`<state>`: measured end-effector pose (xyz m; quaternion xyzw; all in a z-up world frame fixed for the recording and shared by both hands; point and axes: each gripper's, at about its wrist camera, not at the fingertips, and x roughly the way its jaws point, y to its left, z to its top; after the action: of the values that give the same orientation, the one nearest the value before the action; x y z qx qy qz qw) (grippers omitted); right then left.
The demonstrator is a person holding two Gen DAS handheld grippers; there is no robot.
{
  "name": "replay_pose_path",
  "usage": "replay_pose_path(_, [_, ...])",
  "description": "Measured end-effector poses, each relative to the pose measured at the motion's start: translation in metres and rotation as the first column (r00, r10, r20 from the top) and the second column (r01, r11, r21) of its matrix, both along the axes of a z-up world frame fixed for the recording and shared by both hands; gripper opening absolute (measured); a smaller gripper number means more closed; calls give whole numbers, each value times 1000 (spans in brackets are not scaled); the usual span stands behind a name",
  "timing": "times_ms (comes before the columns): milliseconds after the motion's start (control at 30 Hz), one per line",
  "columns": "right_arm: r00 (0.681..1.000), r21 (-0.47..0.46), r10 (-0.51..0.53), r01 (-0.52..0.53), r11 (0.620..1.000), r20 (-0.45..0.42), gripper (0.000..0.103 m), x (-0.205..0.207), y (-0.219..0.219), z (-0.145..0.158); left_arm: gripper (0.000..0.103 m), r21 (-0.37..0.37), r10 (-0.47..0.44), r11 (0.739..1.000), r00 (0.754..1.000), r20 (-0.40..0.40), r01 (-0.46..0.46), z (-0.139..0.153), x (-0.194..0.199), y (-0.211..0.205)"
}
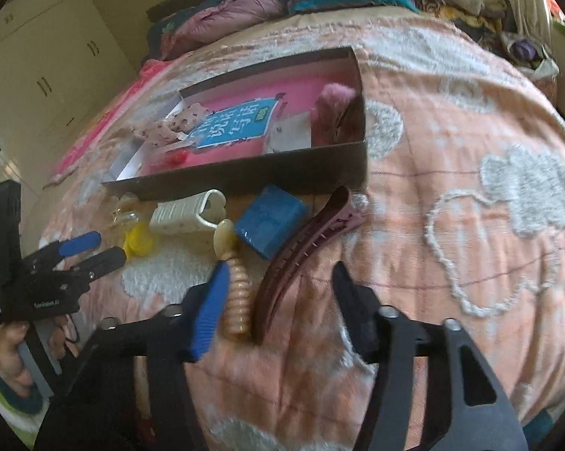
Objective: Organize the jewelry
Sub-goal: 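Grasp the yellow hair ties with the left gripper while the right gripper grasps the brown claw clip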
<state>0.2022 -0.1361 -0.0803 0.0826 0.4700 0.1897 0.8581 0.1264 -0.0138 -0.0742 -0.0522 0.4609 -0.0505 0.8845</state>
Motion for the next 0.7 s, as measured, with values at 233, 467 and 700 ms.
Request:
replay_pose_path(233, [1000,53,1,0,999,-7,16,1,-6,-7,93,-72,4,997,1000,-4,-5,-6,5,3])
replay_pose_path(467, [997,47,-42,38,998,71,9,-18,-32,10,43,-98,0,995,1000,-1,-1,-6,7,-1])
replay_pose_path(700, [991,49,-77,72,996,112,9,-32,-56,22,21,-128,-11,992,1000,15,13,3,-4,-2])
